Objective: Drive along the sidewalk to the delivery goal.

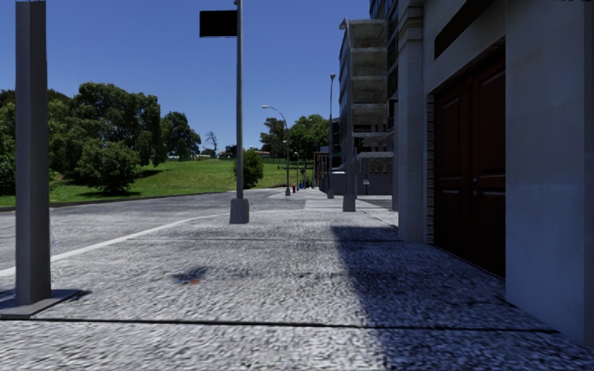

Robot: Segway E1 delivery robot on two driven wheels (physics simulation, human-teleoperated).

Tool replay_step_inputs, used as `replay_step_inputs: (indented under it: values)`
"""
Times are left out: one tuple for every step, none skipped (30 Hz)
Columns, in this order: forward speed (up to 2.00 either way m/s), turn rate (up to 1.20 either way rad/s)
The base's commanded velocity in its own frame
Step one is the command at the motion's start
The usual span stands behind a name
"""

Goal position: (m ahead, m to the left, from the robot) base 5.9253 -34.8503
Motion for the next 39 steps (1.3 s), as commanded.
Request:
replay_step_inputs:
  values:
    - [2.00,0.00]
    - [2.00,0.00]
    - [2.00,0.00]
    - [2.00,0.00]
    - [2.00,0.00]
    - [2.00,0.00]
    - [2.00,0.00]
    - [2.00,0.00]
    - [2.00,0.00]
    - [2.00,0.00]
    - [2.00,0.00]
    - [2.00,0.00]
    - [2.00,0.00]
    - [2.00,0.00]
    - [2.00,-0.07]
    - [2.00,-0.93]
    - [2.00,-1.20]
    - [2.00,-1.20]
    - [2.00,-0.77]
    - [2.00,0.00]
    - [2.00,0.00]
    - [2.00,0.00]
    - [2.00,0.00]
    - [2.00,0.00]
    - [2.00,0.00]
    - [2.00,0.00]
    - [2.00,0.00]
    - [2.00,0.00]
    - [2.00,0.00]
    - [2.00,0.00]
    - [2.00,0.00]
    - [2.00,0.00]
    - [2.00,0.00]
    - [2.00,0.00]
    - [2.00,0.00]
    - [2.00,0.00]
    - [2.00,0.00]
    - [2.00,0.00]
    - [2.00,0.00]
